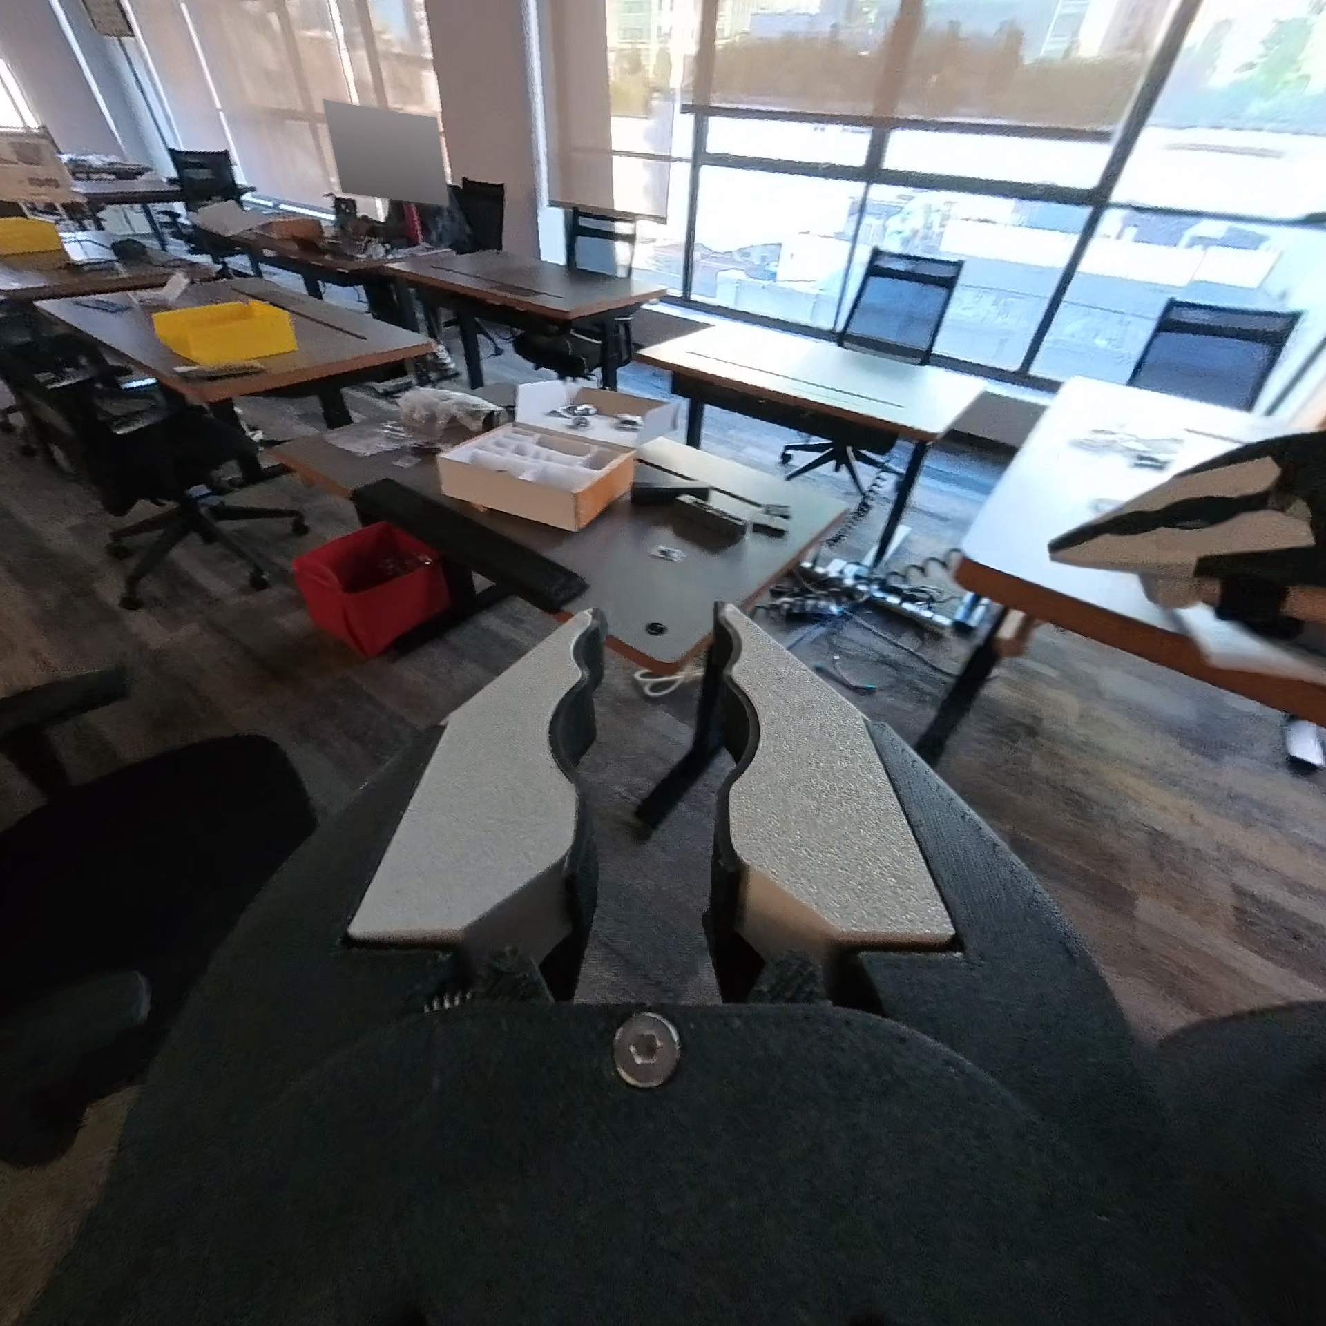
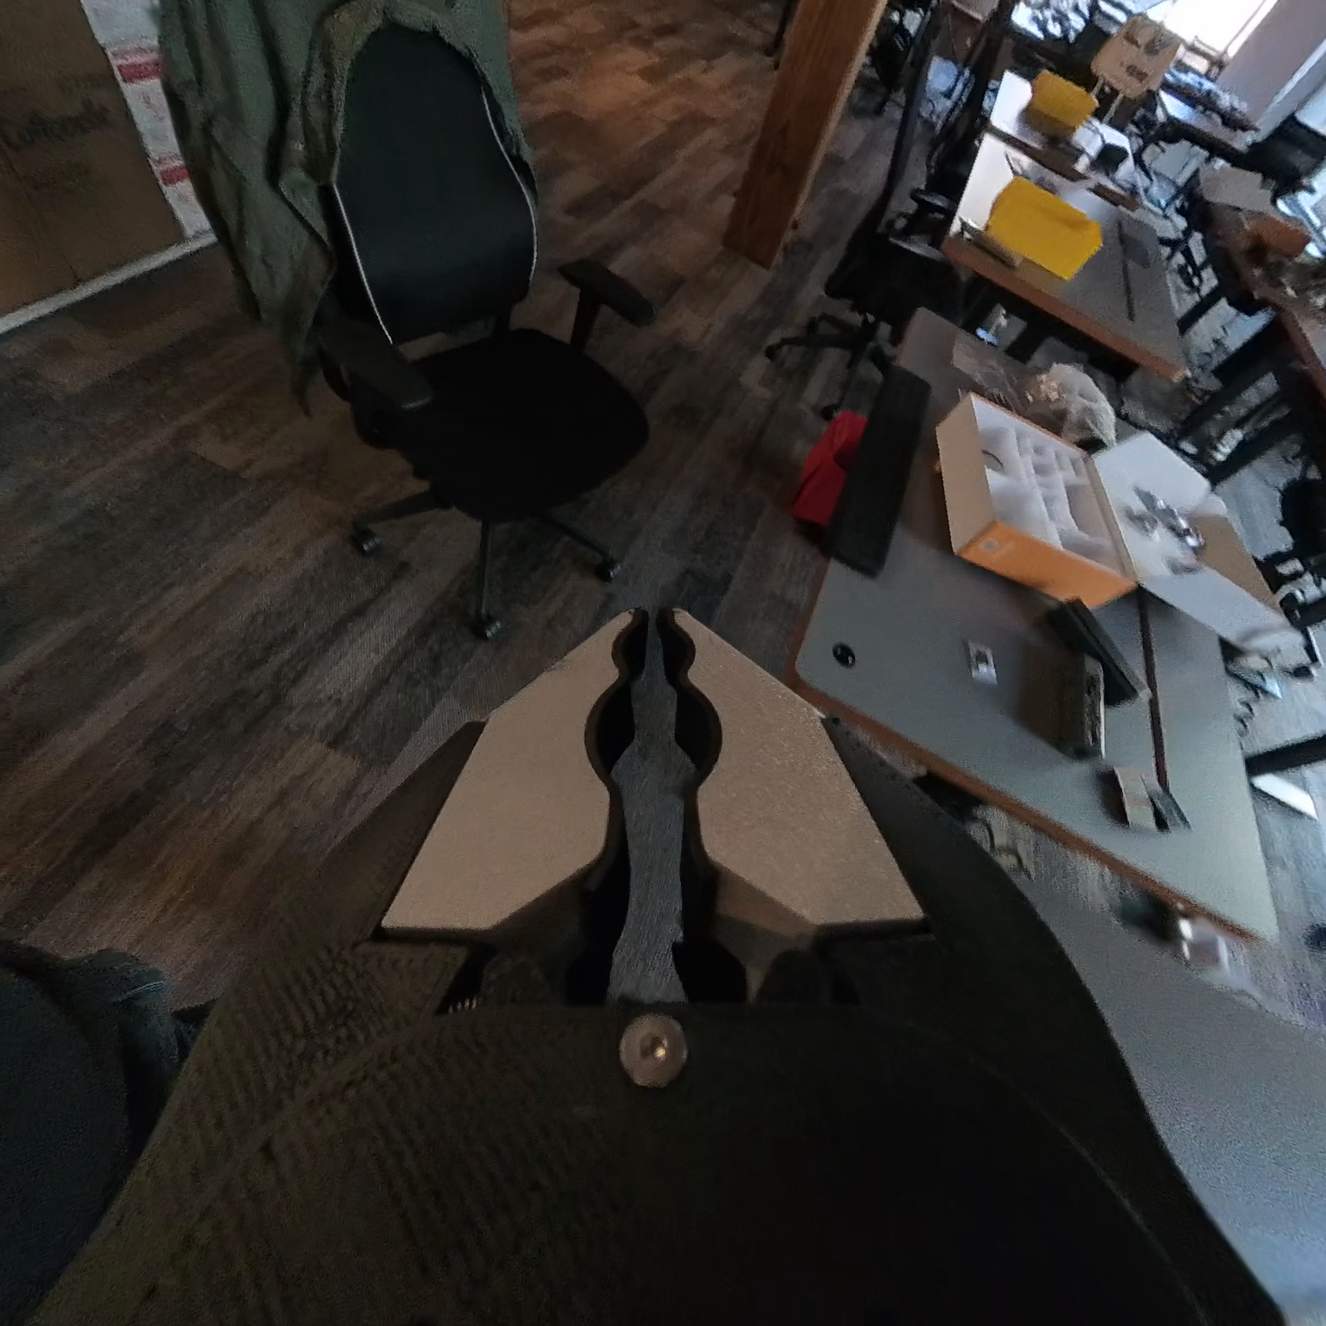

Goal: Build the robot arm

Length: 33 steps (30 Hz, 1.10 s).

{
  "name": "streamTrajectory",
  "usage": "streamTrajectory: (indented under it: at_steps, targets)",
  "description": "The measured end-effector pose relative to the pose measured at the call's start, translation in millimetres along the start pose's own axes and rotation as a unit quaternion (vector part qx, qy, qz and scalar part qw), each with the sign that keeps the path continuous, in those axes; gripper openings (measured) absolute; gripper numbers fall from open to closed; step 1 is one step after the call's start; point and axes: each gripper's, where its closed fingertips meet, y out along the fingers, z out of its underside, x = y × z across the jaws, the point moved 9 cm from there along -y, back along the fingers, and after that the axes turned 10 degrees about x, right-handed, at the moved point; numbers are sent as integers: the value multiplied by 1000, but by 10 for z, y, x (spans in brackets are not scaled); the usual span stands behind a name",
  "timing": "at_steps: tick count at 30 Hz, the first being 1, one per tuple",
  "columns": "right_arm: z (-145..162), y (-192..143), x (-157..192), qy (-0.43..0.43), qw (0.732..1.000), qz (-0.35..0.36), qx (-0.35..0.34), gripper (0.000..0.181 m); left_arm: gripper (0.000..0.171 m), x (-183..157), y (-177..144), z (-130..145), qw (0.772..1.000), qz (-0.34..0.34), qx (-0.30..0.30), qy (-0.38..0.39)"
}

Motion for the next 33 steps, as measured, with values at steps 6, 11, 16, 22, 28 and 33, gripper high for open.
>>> streamTrajectory:
  at_steps: [6,11,16,22,28,33]
  targets:
    - [-715,1606,-911,67,995,-66,-28,17,28,1143,684,-518,999,-29,14,-30]
    - [-1273,2546,-1764,57,997,-25,-35,17,26,2069,1173,-595,995,-82,37,-51]
    - [-1479,3364,-2672,82,994,63,-32,18,26,3150,1970,-825,997,-34,26,-65]
    - [-1519,3957,-3507,160,972,169,24,17,23,4406,3112,-1748,1000,15,17,10]
    - [-1450,4434,-4063,241,943,226,41,18,23,5077,4519,-2602,991,121,16,48]
    - [-1389,4962,-4724,249,935,245,58,18,23,5487,5763,-2858,987,154,10,48]
